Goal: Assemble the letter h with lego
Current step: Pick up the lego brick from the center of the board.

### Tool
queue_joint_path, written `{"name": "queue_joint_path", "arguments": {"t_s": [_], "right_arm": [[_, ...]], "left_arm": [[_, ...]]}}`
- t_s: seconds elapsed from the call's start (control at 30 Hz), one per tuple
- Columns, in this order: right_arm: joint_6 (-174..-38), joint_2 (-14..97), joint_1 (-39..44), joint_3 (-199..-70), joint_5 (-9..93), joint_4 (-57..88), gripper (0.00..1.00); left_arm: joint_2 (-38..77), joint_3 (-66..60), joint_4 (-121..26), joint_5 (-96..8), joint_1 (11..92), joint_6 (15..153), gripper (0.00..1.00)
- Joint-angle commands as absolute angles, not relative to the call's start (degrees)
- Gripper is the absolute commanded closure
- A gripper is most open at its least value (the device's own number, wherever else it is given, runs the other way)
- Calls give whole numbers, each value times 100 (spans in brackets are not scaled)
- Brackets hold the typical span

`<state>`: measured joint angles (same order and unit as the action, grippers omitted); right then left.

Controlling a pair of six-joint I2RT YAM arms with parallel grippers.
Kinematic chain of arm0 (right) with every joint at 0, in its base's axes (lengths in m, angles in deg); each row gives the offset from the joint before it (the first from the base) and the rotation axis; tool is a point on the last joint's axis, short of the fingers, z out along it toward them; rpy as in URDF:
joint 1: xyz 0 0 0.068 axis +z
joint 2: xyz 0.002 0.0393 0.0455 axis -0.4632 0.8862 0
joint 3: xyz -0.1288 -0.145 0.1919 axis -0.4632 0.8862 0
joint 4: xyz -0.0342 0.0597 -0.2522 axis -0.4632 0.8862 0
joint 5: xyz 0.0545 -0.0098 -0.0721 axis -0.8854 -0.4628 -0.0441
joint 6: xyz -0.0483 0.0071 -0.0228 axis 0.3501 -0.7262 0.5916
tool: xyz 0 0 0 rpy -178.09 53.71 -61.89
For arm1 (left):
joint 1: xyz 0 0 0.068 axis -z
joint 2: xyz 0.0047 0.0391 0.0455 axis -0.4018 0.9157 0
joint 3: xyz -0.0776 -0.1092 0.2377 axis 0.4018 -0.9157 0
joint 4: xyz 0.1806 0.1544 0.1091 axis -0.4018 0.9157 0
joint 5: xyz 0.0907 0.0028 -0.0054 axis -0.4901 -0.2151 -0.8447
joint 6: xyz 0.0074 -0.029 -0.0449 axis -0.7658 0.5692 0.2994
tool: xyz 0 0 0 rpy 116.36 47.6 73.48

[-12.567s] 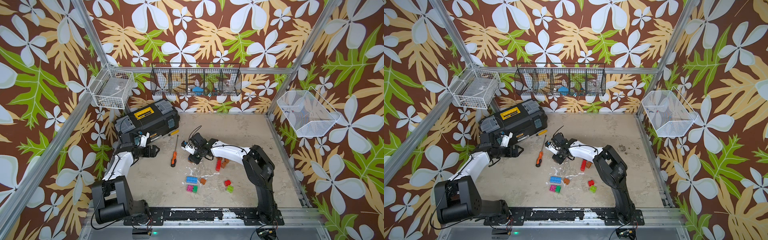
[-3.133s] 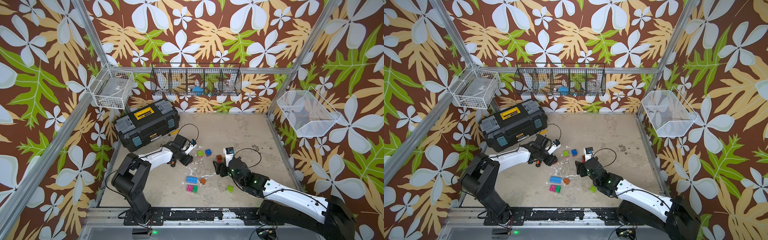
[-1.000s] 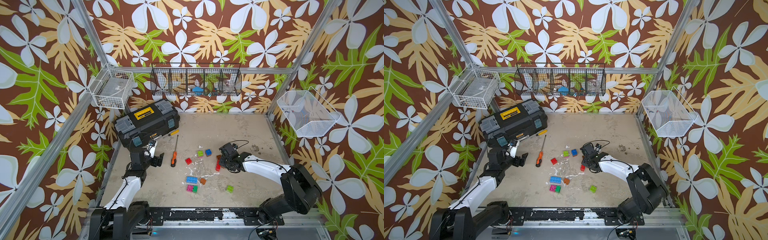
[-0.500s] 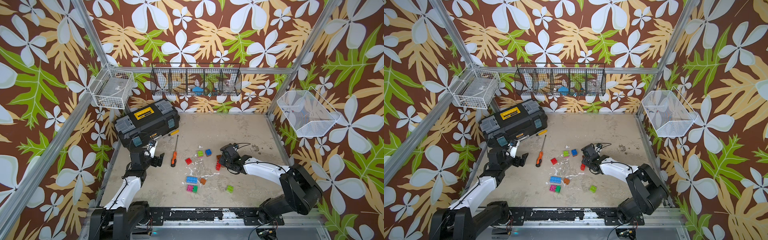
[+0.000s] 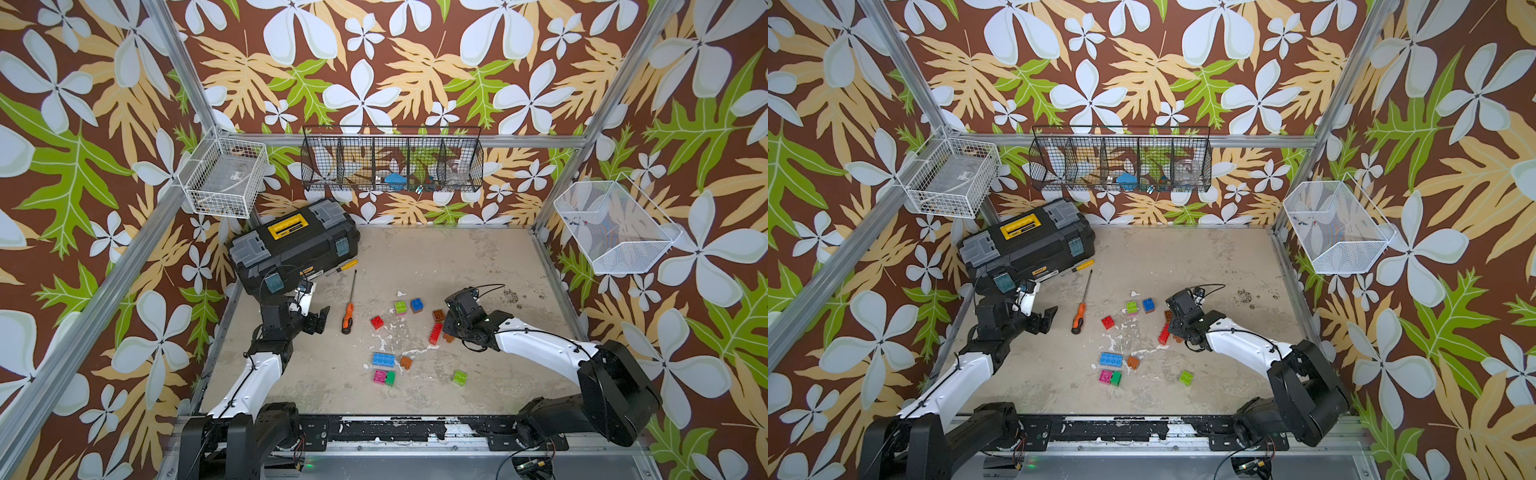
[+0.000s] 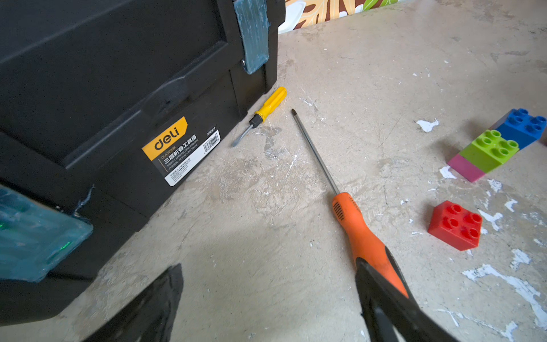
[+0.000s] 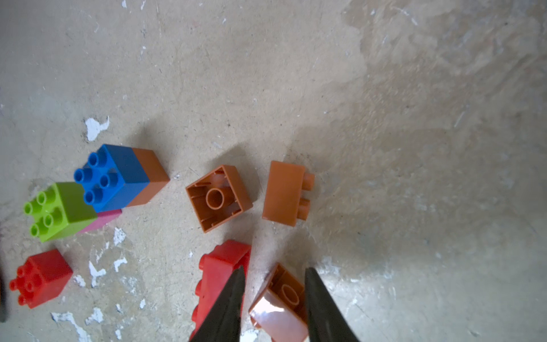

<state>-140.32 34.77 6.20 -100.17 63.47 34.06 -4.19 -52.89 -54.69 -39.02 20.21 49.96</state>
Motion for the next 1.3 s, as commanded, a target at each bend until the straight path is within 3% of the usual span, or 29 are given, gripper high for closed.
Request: {"name": "queue_joint_path", "arguments": {"t_s": [0.0,0.3,0.97,1.27], "right_arm": [[-13222,3559,624,-10018,6073,3333,57],[-12153,3583,627,-9822,6155,3505,54],[-11997,3831,624,-9900,6089,3341,61],[-12448,3273,626,-10088,4893,3661,60]], "left_arm": [[-385,-5254,-5452,-3798,2009,4934,5],[-398,-5251,-5417,-3692,2009,4898,5],[-744,-5075,-4824,-2863,2009,4257,2],[-940,-3996,-3142,-1023,2018,3154,3]]}}
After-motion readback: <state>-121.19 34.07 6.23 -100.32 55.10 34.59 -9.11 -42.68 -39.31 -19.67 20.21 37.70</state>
